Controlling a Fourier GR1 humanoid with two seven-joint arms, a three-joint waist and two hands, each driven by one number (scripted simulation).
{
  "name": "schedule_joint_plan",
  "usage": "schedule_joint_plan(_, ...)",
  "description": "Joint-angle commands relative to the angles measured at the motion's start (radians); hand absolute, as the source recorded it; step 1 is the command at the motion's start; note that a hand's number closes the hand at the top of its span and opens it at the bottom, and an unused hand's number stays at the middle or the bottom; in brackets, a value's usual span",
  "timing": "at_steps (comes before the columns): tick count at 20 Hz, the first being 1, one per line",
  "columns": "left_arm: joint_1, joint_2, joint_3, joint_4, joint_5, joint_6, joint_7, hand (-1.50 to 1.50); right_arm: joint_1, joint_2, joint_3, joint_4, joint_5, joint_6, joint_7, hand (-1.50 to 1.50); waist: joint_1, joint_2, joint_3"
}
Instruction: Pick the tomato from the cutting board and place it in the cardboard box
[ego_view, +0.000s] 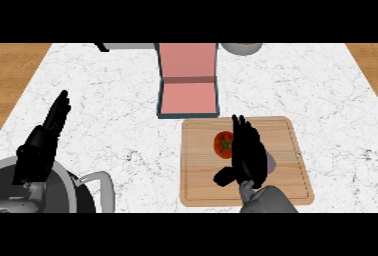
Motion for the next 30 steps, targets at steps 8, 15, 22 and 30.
schedule_joint_plan(8, 0.049, -0.077, -0.035, 0.104, -0.001, 0.0, -0.033, 0.0, 0.01, 0.042, -0.009, 0.087, -0.017, -0.024, -0.066, 1.5, -0.004, 0.012, -0.026)
schedule_joint_plan(15, 0.046, -0.065, -0.019, 0.084, 0.009, 0.004, -0.002, 0.0, -0.064, -0.001, -0.008, 0.184, 0.173, -0.132, -0.046, 1.5, 0.002, 0.012, -0.026)
schedule_joint_plan(22, 0.037, -0.043, -0.025, 0.058, 0.0, -0.01, 0.0, 0.0, -0.229, -0.159, -0.069, 0.204, 0.045, -0.015, -0.34, 1.5, 0.037, 0.026, -0.025)
schedule_joint_plan(30, -0.044, -0.043, -0.046, 0.026, 0.005, -0.038, 0.038, 0.0, -0.395, -0.401, -0.047, 0.293, -0.059, 0.116, -0.868, 1.5, 0.11, 0.07, -0.02)
